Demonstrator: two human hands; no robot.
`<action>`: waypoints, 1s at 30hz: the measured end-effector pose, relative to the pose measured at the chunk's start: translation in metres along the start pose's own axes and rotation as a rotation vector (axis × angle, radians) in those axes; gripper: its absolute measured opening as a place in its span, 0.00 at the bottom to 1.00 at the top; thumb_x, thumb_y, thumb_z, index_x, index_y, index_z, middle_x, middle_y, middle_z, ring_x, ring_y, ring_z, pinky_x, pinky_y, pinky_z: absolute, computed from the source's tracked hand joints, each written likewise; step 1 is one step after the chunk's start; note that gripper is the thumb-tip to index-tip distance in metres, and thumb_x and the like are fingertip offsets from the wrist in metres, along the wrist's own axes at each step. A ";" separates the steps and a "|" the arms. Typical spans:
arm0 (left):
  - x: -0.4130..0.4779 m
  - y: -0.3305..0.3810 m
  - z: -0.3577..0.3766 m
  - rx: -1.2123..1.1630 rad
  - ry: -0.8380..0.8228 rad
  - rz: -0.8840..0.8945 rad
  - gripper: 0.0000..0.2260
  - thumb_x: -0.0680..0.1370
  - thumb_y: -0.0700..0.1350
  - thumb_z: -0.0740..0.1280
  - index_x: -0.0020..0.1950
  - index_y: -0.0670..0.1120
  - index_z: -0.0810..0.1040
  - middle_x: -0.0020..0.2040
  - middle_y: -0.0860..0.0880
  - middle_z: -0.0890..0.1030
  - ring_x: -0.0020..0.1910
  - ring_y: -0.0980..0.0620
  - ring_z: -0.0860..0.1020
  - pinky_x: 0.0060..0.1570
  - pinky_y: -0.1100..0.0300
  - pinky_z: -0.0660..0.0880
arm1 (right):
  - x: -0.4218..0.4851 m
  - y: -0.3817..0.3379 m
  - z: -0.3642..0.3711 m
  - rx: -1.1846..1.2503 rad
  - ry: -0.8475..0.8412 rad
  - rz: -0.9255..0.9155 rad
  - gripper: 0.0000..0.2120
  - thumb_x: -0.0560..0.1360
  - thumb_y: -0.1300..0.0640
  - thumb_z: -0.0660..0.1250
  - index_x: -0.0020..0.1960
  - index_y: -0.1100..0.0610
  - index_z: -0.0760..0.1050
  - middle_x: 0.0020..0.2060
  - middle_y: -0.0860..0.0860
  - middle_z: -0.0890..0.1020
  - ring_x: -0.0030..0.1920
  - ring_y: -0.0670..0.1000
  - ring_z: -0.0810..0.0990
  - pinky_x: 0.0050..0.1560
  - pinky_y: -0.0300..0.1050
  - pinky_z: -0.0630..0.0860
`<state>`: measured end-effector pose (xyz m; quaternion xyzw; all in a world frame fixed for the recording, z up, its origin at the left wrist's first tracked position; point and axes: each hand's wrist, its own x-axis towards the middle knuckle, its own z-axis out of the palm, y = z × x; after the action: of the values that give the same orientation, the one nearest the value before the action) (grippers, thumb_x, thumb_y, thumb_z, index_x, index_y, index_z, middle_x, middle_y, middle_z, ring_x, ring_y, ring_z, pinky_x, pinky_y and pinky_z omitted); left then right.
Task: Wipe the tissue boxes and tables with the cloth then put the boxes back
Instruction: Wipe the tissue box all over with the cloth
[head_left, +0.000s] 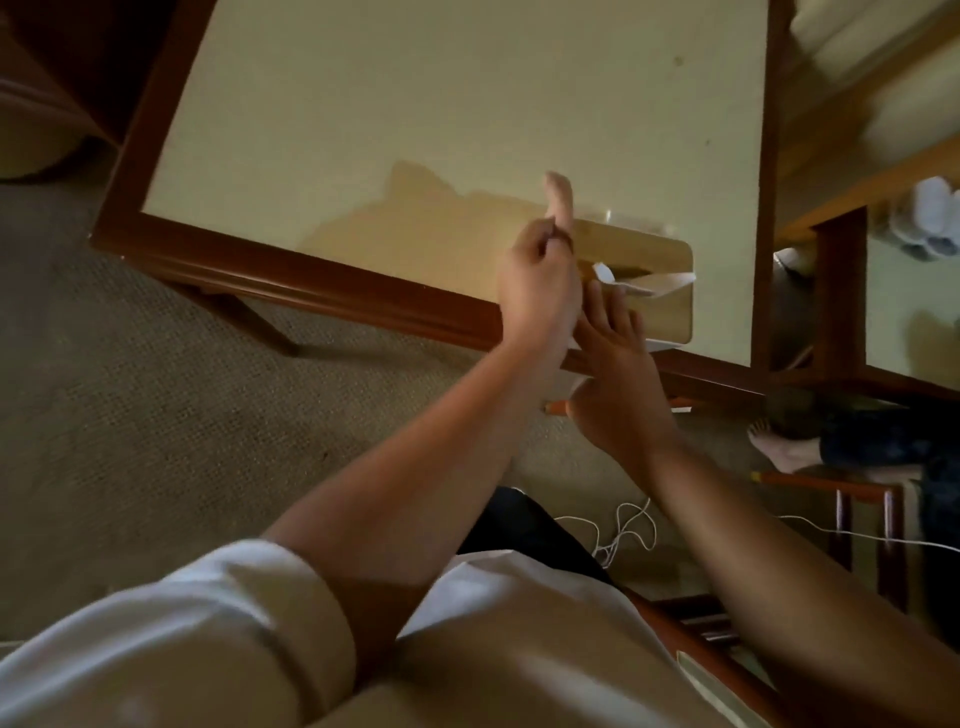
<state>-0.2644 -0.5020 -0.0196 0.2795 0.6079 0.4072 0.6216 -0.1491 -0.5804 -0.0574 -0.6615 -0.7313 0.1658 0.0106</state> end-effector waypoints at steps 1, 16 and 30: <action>-0.014 -0.007 -0.004 -0.010 -0.010 0.001 0.15 0.83 0.41 0.58 0.42 0.53 0.80 0.34 0.56 0.79 0.34 0.54 0.77 0.36 0.55 0.74 | -0.001 -0.002 -0.003 0.011 0.004 0.002 0.48 0.73 0.70 0.65 0.85 0.49 0.46 0.85 0.53 0.45 0.83 0.57 0.37 0.83 0.56 0.39; -0.023 -0.037 -0.084 -0.209 0.128 -0.174 0.15 0.86 0.39 0.56 0.53 0.48 0.83 0.50 0.51 0.84 0.52 0.54 0.81 0.49 0.59 0.77 | -0.005 -0.019 -0.003 -0.110 0.506 -0.038 0.22 0.82 0.44 0.68 0.61 0.63 0.81 0.63 0.59 0.82 0.62 0.61 0.79 0.63 0.55 0.74; -0.020 -0.047 -0.081 -0.176 0.089 -0.188 0.17 0.85 0.40 0.57 0.48 0.50 0.84 0.46 0.46 0.83 0.48 0.48 0.81 0.57 0.47 0.80 | -0.035 0.014 -0.008 -0.086 0.393 -0.065 0.24 0.79 0.71 0.66 0.74 0.64 0.73 0.71 0.57 0.75 0.73 0.59 0.72 0.70 0.59 0.74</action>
<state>-0.3351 -0.5550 -0.0568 0.1473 0.6202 0.4110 0.6518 -0.1296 -0.6115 -0.0467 -0.6571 -0.7425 0.0017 0.1300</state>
